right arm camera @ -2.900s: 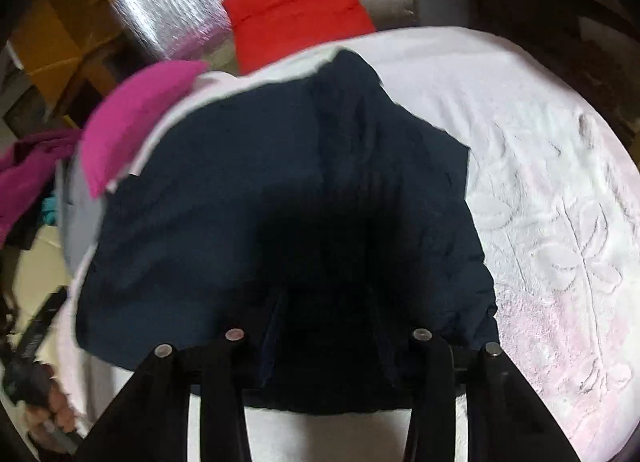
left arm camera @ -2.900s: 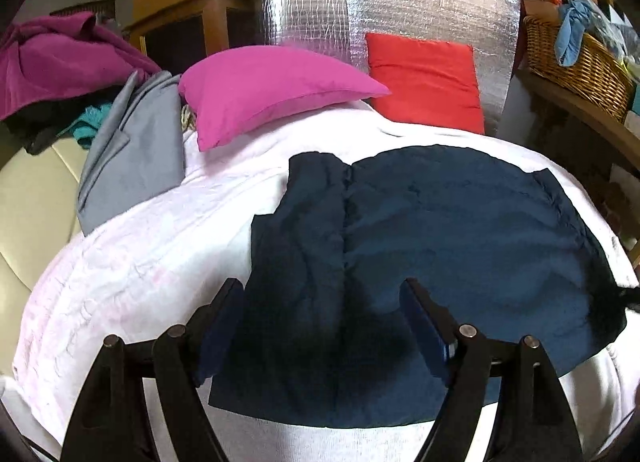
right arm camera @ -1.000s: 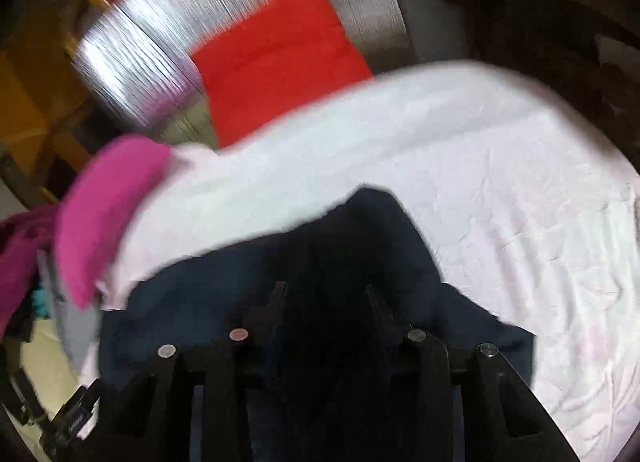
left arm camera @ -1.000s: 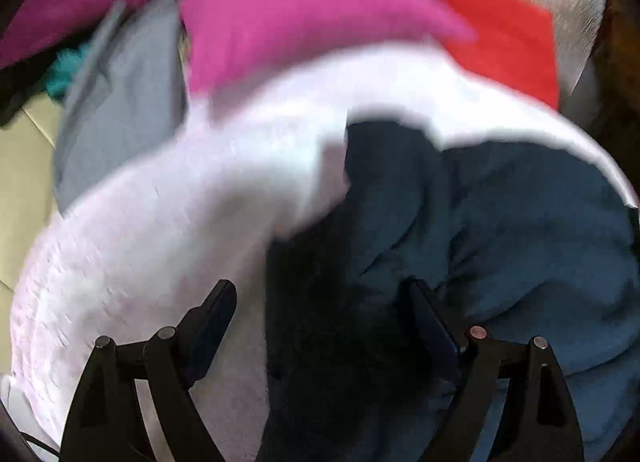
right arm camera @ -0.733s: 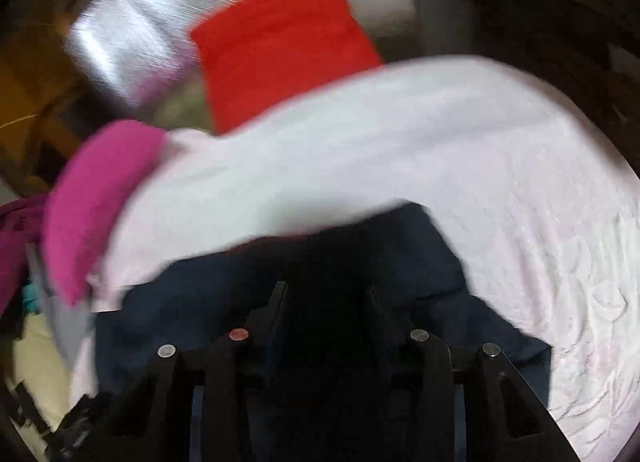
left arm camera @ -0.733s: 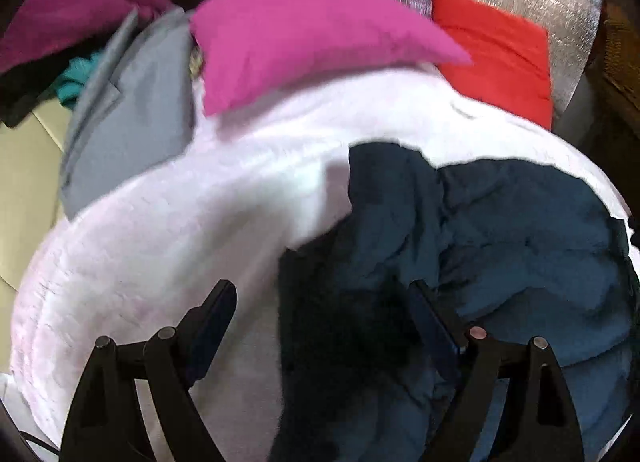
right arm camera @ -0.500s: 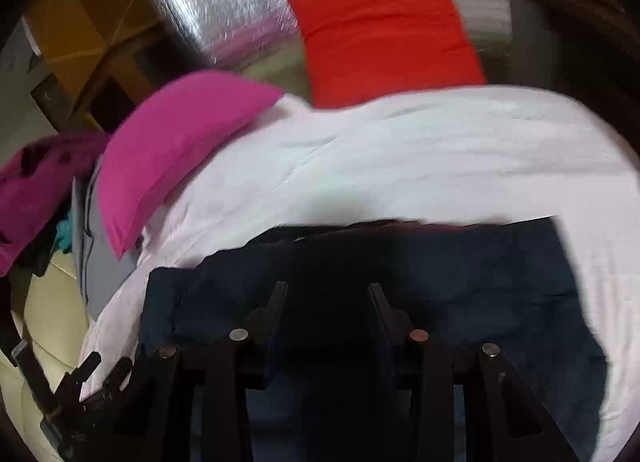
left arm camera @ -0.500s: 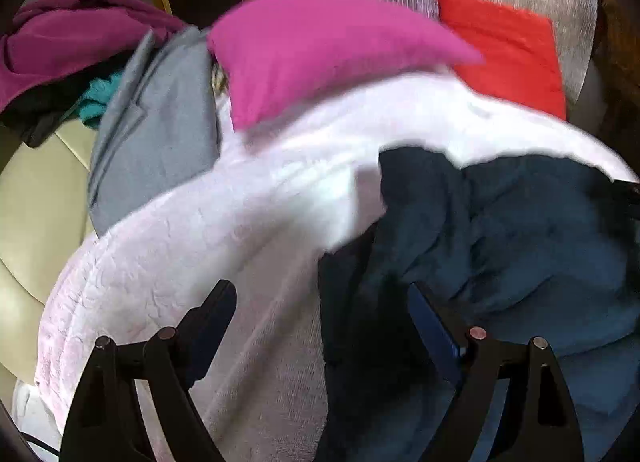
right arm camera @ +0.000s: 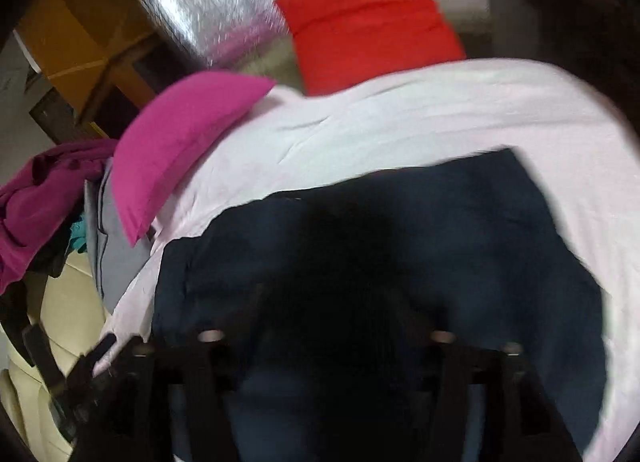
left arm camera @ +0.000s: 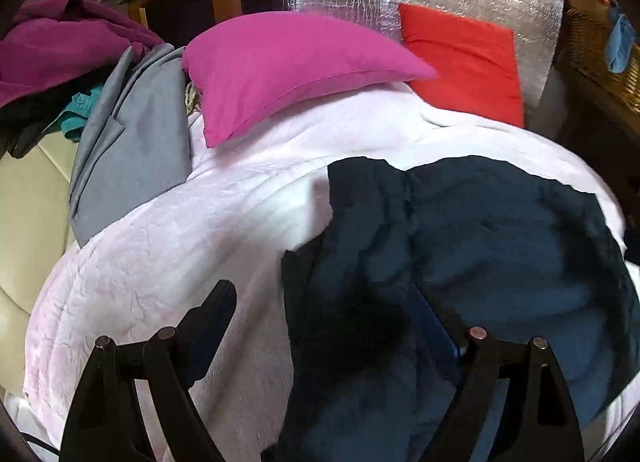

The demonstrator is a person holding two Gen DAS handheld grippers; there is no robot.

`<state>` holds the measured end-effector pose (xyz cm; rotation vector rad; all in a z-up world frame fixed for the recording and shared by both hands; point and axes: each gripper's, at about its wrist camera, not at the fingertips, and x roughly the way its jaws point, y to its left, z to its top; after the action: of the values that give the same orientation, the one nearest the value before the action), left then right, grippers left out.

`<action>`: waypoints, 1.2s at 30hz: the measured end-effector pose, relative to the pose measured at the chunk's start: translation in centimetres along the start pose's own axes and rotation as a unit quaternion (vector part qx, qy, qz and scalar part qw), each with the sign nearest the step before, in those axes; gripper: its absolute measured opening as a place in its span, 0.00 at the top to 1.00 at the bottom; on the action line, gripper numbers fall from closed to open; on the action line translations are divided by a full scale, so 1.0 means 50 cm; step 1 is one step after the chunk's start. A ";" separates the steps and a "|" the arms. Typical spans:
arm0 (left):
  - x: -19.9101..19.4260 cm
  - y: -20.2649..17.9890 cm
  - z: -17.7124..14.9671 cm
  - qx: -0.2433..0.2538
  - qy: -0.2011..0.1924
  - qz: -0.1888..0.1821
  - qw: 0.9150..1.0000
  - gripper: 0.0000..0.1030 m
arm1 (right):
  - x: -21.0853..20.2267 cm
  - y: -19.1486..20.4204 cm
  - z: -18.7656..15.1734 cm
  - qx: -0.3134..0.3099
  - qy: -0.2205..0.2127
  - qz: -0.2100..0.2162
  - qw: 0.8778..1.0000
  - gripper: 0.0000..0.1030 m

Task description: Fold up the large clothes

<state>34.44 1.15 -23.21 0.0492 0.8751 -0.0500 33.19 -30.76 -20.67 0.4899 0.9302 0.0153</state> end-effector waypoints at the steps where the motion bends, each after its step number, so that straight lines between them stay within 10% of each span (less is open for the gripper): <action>1: -0.005 0.006 -0.007 -0.007 0.005 -0.009 1.000 0.15 | -0.036 -0.022 -0.023 0.004 -0.010 0.003 1.000 0.32; 15: -0.063 0.087 -0.194 -0.130 0.088 -0.101 0.982 0.15 | -0.187 -0.231 -0.291 0.176 0.009 0.093 0.980 0.22; 20: 0.002 0.123 -0.226 -0.228 0.149 -0.150 0.950 0.15 | -0.132 -0.278 -0.323 0.235 0.048 0.099 0.966 0.22; 30: 0.092 0.134 -0.168 -0.325 0.115 -0.213 0.914 0.15 | -0.032 -0.295 -0.287 0.292 0.016 0.113 0.950 0.21; 33: 0.104 0.133 -0.145 -0.335 0.093 -0.226 0.910 0.36 | -0.024 -0.292 -0.271 0.302 -0.019 0.121 0.946 0.29; 36: 0.098 0.123 -0.112 -0.313 0.065 -0.240 0.916 0.57 | -0.033 -0.266 -0.245 0.257 -0.047 0.083 0.962 0.59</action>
<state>33.68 7.55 -30.40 -0.7755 0.9870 -0.2253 20.14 -38.11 -30.97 1.0425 0.7924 -0.0995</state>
